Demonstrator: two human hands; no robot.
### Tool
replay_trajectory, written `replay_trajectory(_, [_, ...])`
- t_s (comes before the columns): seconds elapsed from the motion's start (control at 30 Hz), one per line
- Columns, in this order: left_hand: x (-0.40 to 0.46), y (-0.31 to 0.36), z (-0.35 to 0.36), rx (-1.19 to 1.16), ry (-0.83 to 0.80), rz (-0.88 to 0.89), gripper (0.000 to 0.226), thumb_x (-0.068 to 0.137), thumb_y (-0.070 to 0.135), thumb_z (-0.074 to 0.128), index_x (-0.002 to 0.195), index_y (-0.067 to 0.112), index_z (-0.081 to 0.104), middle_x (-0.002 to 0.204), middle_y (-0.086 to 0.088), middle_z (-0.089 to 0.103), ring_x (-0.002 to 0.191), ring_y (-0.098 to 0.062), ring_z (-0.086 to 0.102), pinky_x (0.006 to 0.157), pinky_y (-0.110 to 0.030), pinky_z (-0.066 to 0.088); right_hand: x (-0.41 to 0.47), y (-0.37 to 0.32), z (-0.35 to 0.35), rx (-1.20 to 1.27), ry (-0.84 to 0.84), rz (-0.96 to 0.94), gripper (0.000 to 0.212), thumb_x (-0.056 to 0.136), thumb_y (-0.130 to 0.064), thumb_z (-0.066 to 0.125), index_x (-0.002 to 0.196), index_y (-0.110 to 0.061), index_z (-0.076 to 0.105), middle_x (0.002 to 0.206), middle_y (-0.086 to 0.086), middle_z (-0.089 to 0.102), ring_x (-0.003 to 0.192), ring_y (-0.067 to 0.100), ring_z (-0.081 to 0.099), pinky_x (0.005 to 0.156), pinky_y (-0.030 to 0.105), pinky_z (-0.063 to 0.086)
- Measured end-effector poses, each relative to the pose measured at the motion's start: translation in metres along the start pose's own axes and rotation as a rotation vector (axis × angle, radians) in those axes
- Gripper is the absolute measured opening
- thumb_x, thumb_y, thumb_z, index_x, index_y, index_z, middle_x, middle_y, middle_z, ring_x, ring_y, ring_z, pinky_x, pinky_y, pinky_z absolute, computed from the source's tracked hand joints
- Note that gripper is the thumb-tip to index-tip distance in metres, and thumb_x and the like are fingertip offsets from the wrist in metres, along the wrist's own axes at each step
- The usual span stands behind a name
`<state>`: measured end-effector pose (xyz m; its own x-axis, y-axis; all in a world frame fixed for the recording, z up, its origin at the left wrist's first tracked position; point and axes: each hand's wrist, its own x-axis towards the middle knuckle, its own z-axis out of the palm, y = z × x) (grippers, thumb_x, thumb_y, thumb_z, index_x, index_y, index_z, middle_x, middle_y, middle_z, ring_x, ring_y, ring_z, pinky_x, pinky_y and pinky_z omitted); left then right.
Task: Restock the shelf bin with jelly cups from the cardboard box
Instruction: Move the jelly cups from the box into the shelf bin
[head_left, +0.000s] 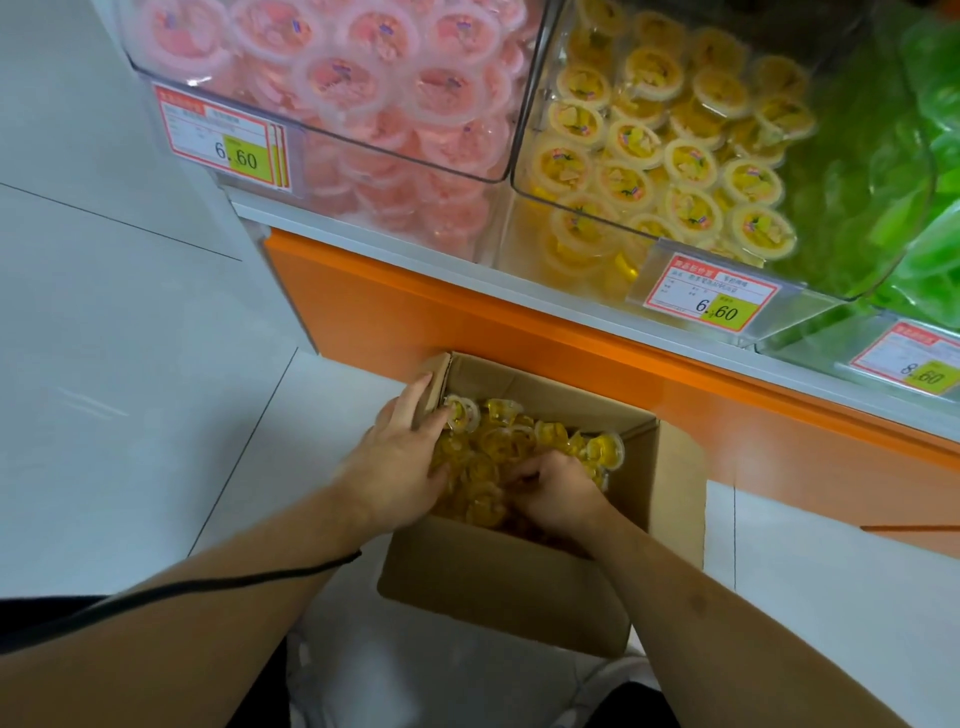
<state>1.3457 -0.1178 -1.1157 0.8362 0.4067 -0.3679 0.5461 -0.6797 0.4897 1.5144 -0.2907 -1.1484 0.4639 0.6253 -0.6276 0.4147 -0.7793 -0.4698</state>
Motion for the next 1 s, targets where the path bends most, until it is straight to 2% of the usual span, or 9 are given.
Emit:
replay_trajectory(0.1, [0.000,0.003,-0.005,0.115,0.090,0.007,0.066,0.094,0.041,0.062,0.155,0.031,0.039,0.169,0.000,0.001,0.156,-0.030,0.007,0.127,-0.052,0.019,-0.007,-0.003,-0.010,0.090,0.053,-0.019,0.016,0.098,-0.024,0.071,0.102,-0.038,0.076,0.109,-0.016,0.068,0.095,0.002,0.066,0.074,0.014,0.054])
replay_trajectory(0.2, [0.003,0.013,-0.016,0.115,0.195,0.067,0.049,0.096,0.040,0.063,0.143,0.032,0.054,0.161,0.004,0.027,0.149,-0.023,0.025,0.122,-0.041,0.030,-0.016,-0.017,-0.033,0.249,0.115,-0.044,0.010,0.094,-0.028,0.077,0.101,-0.035,0.077,0.102,-0.017,0.072,0.093,0.000,0.067,0.081,0.019,0.057])
replay_trajectory(0.3, [0.006,0.033,-0.035,-0.199,0.100,0.049,0.046,0.096,0.042,0.070,0.138,0.037,0.054,0.135,0.020,0.054,0.125,-0.002,0.055,0.094,-0.015,0.044,-0.024,-0.043,-0.055,0.418,0.166,-0.056,0.012,0.086,-0.034,0.085,0.093,-0.030,0.075,0.093,-0.009,0.076,0.092,0.008,0.072,0.086,0.031,0.059])
replay_trajectory(0.4, [0.010,0.043,-0.049,-0.455,0.019,-0.025,0.055,0.087,0.047,0.080,0.136,0.038,0.056,0.120,0.026,0.057,0.113,-0.001,0.059,0.093,-0.023,0.048,-0.031,-0.067,-0.068,0.532,0.137,-0.121,0.014,0.088,-0.033,0.083,0.091,-0.021,0.078,0.089,0.001,0.078,0.088,0.020,0.075,0.088,0.042,0.062])
replay_trajectory(0.53, [0.013,0.031,-0.060,-0.667,-0.010,-0.085,0.035,0.082,0.027,0.088,0.114,0.027,0.073,0.109,0.004,0.074,0.099,-0.015,0.074,0.086,-0.041,0.064,-0.034,-0.073,-0.062,0.773,0.030,-0.121,0.018,0.100,-0.029,0.069,0.109,-0.017,0.079,0.105,0.004,0.079,0.101,0.025,0.075,0.095,0.046,0.061])
replay_trajectory(0.63, [0.007,0.025,-0.058,-0.707,-0.020,-0.138,0.037,0.084,0.024,0.086,0.118,0.025,0.071,0.113,0.000,0.072,0.088,-0.017,0.078,0.076,-0.035,0.066,-0.018,-0.049,-0.036,0.389,0.072,-0.063,0.026,0.098,-0.028,0.071,0.124,-0.031,0.073,0.118,-0.011,0.073,0.109,0.013,0.068,0.099,0.038,0.057])
replay_trajectory(0.73, [0.005,0.019,-0.050,-0.667,-0.031,-0.174,0.042,0.084,0.028,0.086,0.122,0.027,0.070,0.115,0.003,0.071,0.090,-0.017,0.077,0.074,-0.034,0.066,-0.004,-0.026,-0.011,0.041,-0.010,0.021,0.045,0.094,-0.029,0.075,0.138,-0.031,0.063,0.130,-0.010,0.065,0.117,0.013,0.063,0.099,0.030,0.054])
replay_trajectory(0.87, [0.008,0.017,-0.045,-0.678,-0.034,-0.206,0.046,0.085,0.026,0.085,0.127,0.025,0.067,0.113,0.004,0.071,0.082,-0.015,0.077,0.072,-0.033,0.066,0.008,-0.012,0.009,-0.121,-0.040,0.054,0.043,0.093,-0.026,0.069,0.135,-0.030,0.062,0.127,0.000,0.066,0.118,0.022,0.063,0.099,0.032,0.053])
replay_trajectory(1.0, [0.012,0.021,-0.048,-0.685,-0.026,-0.228,0.044,0.087,0.027,0.083,0.127,0.025,0.067,0.107,0.005,0.072,0.076,-0.012,0.077,0.073,-0.035,0.066,0.014,-0.009,0.018,-0.112,0.018,0.036,0.035,0.090,-0.023,0.069,0.123,-0.030,0.061,0.112,0.000,0.066,0.108,0.024,0.065,0.084,0.026,0.049])
